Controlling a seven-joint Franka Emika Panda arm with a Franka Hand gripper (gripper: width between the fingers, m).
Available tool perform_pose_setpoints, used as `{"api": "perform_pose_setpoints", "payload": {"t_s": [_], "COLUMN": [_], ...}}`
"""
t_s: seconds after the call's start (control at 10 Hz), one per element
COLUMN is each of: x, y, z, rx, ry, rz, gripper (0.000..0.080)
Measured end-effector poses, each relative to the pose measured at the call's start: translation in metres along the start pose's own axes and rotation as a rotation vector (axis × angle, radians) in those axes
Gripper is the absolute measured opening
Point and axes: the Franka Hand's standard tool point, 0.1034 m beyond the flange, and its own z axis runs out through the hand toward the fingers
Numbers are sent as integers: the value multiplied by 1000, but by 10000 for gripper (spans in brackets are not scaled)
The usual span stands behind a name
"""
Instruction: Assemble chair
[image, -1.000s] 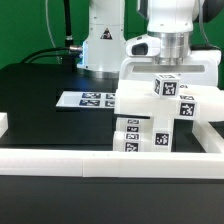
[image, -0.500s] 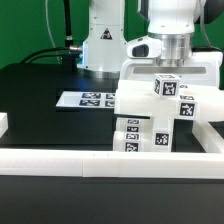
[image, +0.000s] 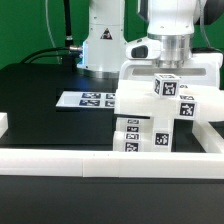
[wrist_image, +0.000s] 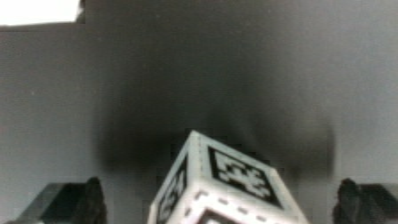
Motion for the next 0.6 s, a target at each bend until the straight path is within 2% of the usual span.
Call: {"api": "perform_pose_setpoints", "payload": {"t_s": [0.2, 0.3, 0.4, 0.5, 0.6], "x": [1, 1, 0, -1, 0], "y": [0, 0, 0, 0, 0], "z": [1, 1, 1, 1, 1], "rx": [0, 0, 0, -1, -1], "ry": [0, 0, -1, -2, -2], "rz": [0, 0, -1, -1, -1], "gripper": [649, 523, 523, 328, 328]}}
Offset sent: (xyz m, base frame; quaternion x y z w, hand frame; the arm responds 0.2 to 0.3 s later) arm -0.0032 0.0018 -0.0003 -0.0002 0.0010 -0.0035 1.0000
